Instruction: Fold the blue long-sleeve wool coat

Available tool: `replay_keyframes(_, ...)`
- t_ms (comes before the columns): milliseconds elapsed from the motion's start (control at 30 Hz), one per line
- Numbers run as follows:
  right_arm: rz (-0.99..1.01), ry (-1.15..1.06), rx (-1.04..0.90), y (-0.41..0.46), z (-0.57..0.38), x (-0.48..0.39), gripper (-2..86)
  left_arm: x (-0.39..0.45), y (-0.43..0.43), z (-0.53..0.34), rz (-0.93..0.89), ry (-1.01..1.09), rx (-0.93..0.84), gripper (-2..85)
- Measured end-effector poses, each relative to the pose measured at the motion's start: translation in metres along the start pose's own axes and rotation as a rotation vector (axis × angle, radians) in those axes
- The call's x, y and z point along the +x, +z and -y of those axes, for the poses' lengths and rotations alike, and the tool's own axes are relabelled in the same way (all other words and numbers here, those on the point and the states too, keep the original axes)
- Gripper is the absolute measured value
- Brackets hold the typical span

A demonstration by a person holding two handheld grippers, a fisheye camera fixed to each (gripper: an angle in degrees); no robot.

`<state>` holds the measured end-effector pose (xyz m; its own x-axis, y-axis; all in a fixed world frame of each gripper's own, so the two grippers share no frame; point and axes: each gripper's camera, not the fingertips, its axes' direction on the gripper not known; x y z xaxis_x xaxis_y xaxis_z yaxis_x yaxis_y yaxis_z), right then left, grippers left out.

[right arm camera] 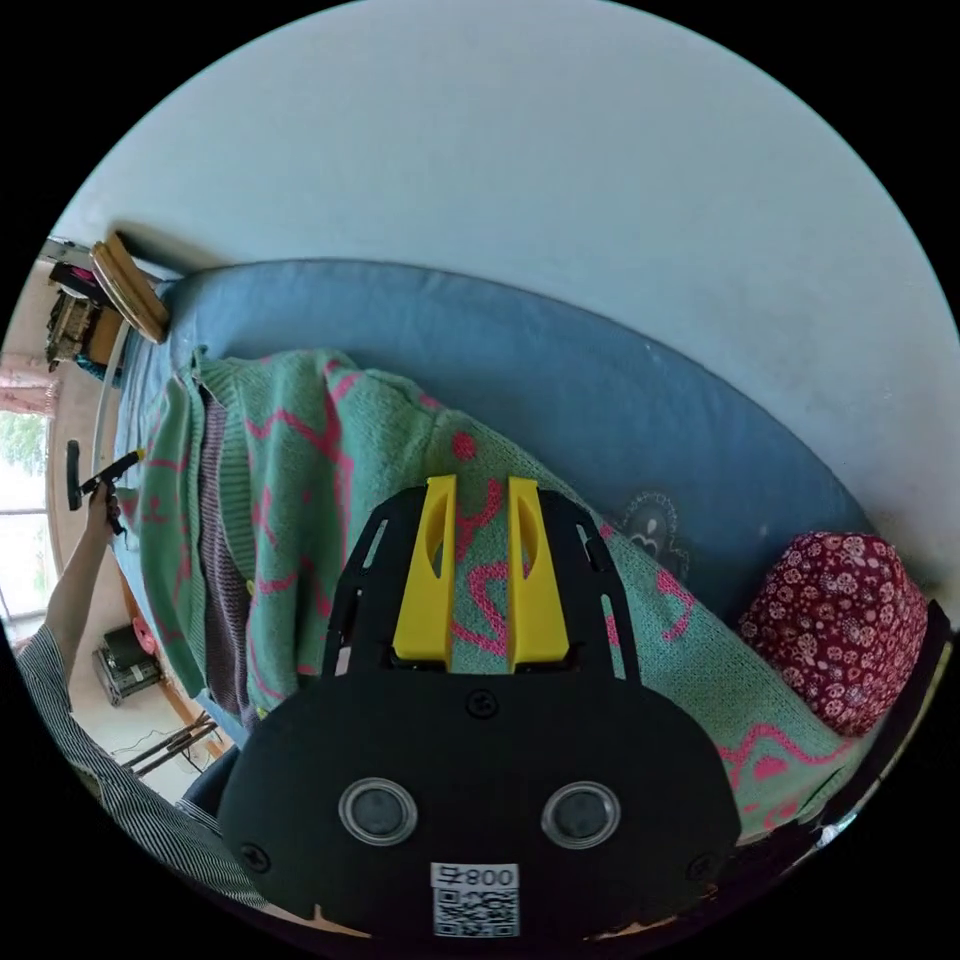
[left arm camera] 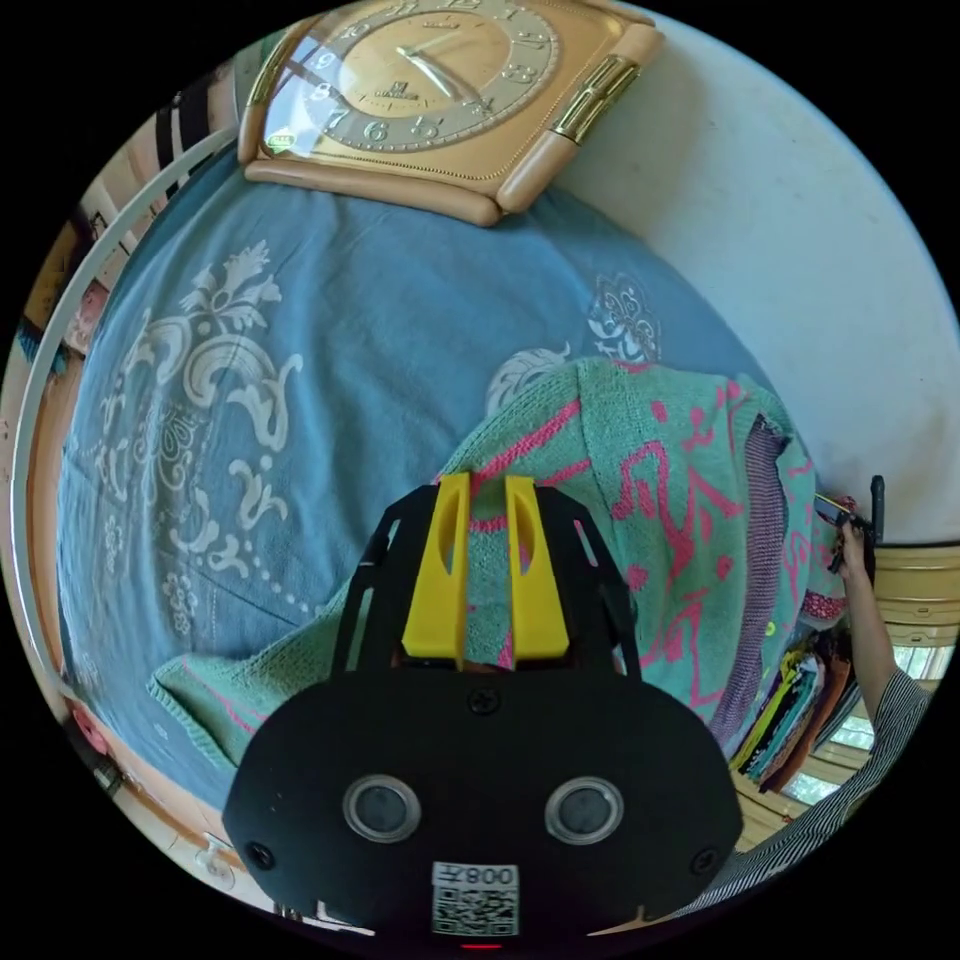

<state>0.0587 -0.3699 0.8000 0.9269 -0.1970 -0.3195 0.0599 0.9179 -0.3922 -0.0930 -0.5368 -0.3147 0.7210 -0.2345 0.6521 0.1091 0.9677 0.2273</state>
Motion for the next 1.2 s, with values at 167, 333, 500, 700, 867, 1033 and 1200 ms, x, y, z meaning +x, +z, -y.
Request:
replay_keyframes(167,-0.083,-0.056,-0.064,-0.008,0.013,-0.014,3.5,0.012,-0.03,0.003,0.063,0.051,0.003,2.3)
replay_keyframes(333,-0.095,0.0,-0.074,-0.031,0.039,0.002,1.9,0.003,-0.051,0.006,0.082,-0.012,0.048,2.4)
replay_keyframes(500,-0.082,0.003,-0.059,-0.035,0.035,-0.009,2.4,0.016,-0.045,-0.017,0.036,-0.028,0.074,4.7)
replay_keyframes(700,-0.062,-0.084,-0.019,-0.055,-0.039,-0.04,4.3,0.046,-0.056,-0.091,-0.12,0.107,0.072,7.7)
replay_keyframes(867,-0.108,-0.232,-0.128,-0.022,-0.101,-0.092,6.9,0.078,-0.006,-0.128,0.011,0.265,-0.195,8.1)
replay_keyframes(1033,-0.273,-0.321,-0.209,0.023,-0.104,-0.116,6.4,0.083,-0.003,-0.136,0.038,0.263,-0.219,4.4)
replay_keyframes(1200,-0.295,-0.355,-0.248,0.013,-0.104,-0.115,4.2,0.087,-0.026,-0.155,0.121,0.276,-0.164,3.4)
